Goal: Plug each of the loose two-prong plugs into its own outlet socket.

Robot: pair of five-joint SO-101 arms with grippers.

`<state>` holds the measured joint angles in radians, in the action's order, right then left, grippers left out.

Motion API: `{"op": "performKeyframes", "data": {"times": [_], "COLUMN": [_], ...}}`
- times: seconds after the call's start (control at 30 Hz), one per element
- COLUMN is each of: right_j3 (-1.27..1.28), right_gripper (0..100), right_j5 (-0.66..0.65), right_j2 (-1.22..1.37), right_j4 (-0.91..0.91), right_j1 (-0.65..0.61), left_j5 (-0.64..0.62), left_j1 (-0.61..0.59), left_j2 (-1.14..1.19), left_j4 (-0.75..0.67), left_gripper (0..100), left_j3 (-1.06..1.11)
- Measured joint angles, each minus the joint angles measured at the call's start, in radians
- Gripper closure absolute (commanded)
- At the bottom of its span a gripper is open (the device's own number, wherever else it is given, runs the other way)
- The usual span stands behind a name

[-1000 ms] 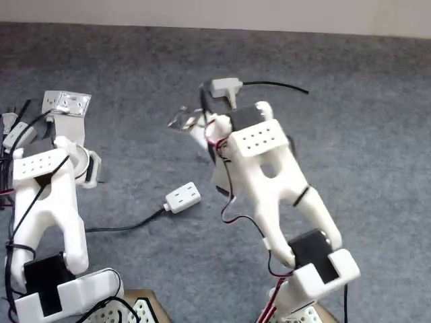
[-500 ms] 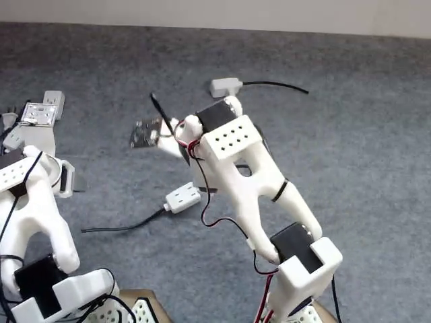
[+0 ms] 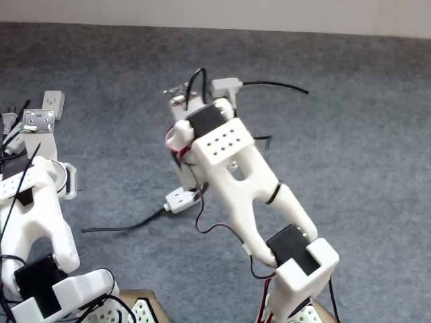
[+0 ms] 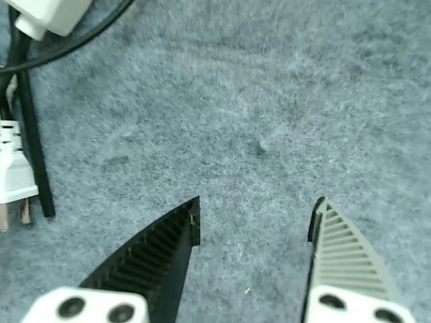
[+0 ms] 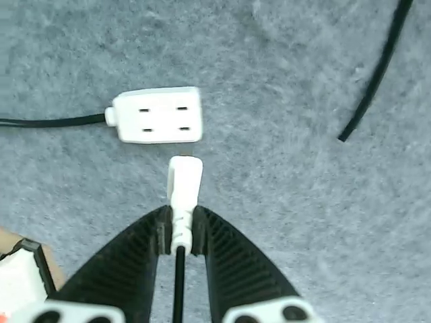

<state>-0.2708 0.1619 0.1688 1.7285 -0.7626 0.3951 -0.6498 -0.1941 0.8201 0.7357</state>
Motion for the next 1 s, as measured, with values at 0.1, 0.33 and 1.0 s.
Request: {"op": "performKeyframes", "data": {"times": [0.1, 0.33, 1.0], "right_j3": [0.000, -0.012, -0.127], "right_gripper": [99.1, 99.1, 99.2], "right_j5": [-0.005, -0.095, -0.140], "right_j2": [0.000, 0.186, 0.227], "right_j4": [0.000, 0.000, 0.017], "right_j1": [-0.074, -0.118, -0.038], "left_j5": [0.000, 0.000, 0.023], "left_j1": [-0.002, -0.002, 0.252], "left_j2": [0.000, 0.000, 0.000], "left_j4": [-0.008, -0.011, -0.014], "left_gripper": [73, 73, 73], "left_j3": [0.000, -0.017, 0.014]}}
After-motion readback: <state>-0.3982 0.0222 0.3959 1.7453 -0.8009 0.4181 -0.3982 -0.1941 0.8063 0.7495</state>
